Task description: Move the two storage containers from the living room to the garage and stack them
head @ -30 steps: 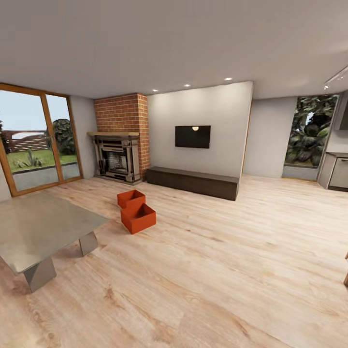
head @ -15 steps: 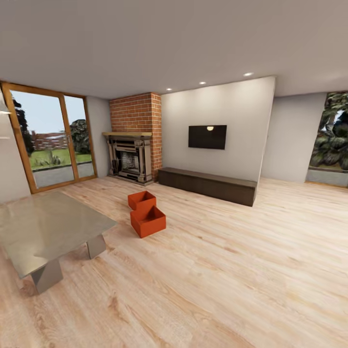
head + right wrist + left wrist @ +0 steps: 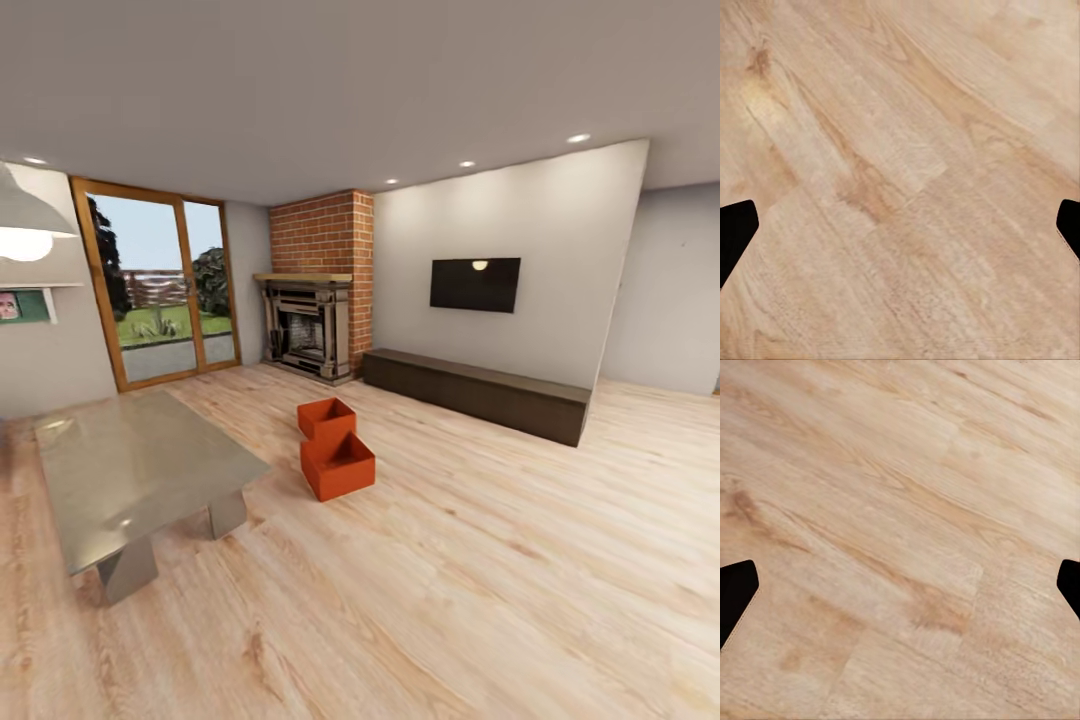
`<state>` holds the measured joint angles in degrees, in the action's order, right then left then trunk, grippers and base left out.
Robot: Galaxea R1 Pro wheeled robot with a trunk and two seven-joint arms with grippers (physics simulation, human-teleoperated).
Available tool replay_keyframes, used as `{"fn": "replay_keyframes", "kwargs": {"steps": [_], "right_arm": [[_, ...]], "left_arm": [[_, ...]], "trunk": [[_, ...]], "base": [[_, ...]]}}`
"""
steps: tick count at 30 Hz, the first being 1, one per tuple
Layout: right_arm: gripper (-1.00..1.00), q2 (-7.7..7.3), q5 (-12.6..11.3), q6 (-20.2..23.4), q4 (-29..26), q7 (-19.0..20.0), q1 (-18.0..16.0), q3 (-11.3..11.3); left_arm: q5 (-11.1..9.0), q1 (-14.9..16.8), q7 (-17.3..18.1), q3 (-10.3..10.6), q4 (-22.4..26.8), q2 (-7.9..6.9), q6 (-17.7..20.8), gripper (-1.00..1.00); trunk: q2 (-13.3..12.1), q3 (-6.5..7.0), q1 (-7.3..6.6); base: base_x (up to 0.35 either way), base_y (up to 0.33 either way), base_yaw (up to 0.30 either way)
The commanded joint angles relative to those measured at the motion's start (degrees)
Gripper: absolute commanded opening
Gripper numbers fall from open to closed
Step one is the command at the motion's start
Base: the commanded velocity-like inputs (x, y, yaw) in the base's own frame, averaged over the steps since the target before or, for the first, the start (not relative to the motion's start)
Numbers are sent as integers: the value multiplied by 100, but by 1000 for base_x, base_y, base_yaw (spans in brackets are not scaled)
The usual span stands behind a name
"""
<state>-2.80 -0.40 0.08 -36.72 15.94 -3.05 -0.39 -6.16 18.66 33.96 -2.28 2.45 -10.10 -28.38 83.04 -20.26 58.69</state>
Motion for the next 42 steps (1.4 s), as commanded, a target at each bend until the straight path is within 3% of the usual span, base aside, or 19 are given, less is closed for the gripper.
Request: {"fn": "replay_keyframes", "kwargs": {"steps": [1, 42], "right_arm": [[100, -1, -4, 1, -2, 23, -2, -5], [100, 5, -4, 1, 7, 23, -2, -5]], "left_arm": [[-52, 6, 58, -18, -8, -1, 17, 100], [-52, 6, 58, -17, -8, -1, 25, 100]], "trunk": [[3, -7, 4], [3, -7, 4]], "base": [[347, -76, 87], [347, -119, 17]]}}
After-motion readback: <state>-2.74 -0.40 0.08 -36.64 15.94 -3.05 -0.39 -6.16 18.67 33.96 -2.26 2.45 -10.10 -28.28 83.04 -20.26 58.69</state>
